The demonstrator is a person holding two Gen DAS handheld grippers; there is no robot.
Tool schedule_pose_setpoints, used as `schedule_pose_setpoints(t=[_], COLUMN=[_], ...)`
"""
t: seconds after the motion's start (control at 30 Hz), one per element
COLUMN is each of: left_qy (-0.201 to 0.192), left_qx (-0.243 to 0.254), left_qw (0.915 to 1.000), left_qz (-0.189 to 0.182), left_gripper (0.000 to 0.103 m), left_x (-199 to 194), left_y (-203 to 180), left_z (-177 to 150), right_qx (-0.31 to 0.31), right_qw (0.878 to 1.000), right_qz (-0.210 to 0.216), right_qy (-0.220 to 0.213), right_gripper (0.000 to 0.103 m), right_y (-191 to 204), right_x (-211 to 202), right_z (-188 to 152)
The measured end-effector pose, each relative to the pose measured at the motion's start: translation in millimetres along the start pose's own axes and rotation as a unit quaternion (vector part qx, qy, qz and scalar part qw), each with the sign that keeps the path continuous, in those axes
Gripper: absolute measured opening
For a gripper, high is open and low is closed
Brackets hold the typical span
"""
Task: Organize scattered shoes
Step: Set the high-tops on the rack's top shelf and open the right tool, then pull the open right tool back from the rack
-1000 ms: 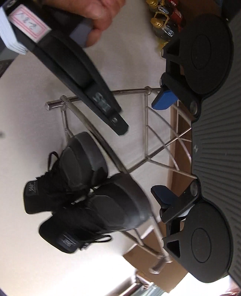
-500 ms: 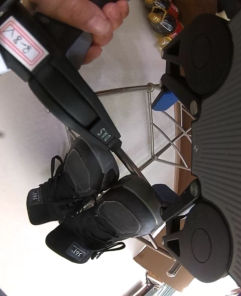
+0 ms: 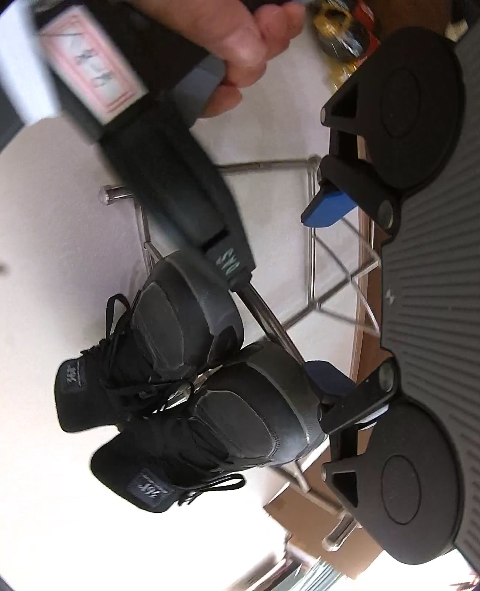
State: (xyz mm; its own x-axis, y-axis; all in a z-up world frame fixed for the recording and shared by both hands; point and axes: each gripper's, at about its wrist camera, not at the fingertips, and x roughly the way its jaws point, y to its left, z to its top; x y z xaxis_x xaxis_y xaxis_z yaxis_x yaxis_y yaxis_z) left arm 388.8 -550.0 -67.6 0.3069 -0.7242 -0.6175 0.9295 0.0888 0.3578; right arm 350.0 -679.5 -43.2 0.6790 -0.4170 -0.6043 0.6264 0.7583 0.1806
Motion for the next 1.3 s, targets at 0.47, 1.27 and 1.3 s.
schedule_pose_setpoints(t=[0.47, 1.27, 1.3], left_qy=[0.014, 0.172, 0.166], left_qx=[-0.039, -0.397, -0.387], left_qw=[0.9991, 0.8996, 0.905], left_qz=[0.004, 0.061, 0.063], left_gripper=[0.086, 0.087, 0.087], left_x=[-3, -240, -248], left_y=[-13, -65, -67], left_z=[-17, -111, -108], right_qx=[-0.011, 0.039, 0.039], right_qw=[0.999, 0.997, 0.997], right_qz=[0.019, -0.053, -0.052], right_qy=[0.039, 0.04, 0.031], right_gripper=[0.006, 0.087, 0.088], right_y=[7, 37, 43], right_x=[-11, -260, -271], right_z=[-31, -193, -196])
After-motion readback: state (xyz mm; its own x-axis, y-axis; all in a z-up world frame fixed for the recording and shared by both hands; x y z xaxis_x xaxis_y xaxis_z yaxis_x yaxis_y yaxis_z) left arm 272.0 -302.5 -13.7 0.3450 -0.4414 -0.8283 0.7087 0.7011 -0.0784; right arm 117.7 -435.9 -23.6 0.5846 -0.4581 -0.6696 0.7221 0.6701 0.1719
